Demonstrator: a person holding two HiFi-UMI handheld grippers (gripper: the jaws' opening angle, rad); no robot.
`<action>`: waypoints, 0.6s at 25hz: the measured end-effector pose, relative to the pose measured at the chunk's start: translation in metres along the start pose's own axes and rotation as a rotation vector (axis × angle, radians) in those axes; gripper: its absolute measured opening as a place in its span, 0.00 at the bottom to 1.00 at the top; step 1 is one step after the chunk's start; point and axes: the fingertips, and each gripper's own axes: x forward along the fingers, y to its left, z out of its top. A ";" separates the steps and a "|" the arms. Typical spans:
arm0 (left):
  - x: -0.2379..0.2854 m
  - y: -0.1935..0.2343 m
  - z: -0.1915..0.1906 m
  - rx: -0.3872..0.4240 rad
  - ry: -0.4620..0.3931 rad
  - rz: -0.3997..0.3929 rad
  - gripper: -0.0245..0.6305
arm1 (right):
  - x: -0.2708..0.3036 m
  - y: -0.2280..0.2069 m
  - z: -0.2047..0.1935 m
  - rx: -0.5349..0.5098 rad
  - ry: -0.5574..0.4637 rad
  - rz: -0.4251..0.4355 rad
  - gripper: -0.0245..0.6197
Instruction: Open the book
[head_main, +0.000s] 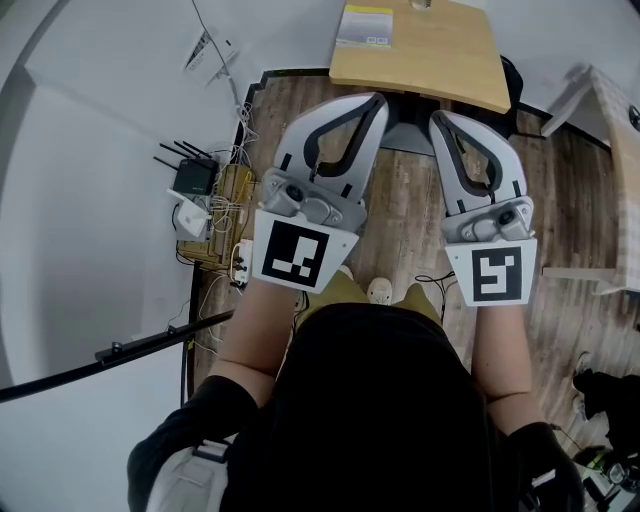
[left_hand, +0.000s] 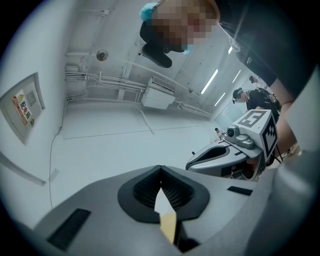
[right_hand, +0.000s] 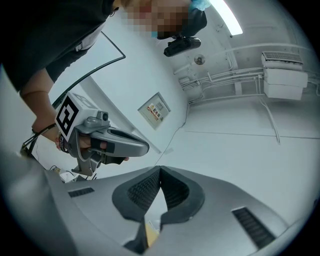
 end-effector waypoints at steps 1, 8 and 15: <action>0.000 0.001 0.001 -0.003 -0.006 -0.001 0.05 | 0.001 0.000 -0.001 0.001 0.001 -0.001 0.08; 0.002 0.010 0.000 -0.009 -0.018 0.011 0.05 | 0.008 0.000 -0.002 0.000 0.008 0.009 0.08; 0.000 0.031 -0.012 0.014 -0.003 0.013 0.05 | 0.027 0.007 -0.005 0.003 0.023 0.003 0.08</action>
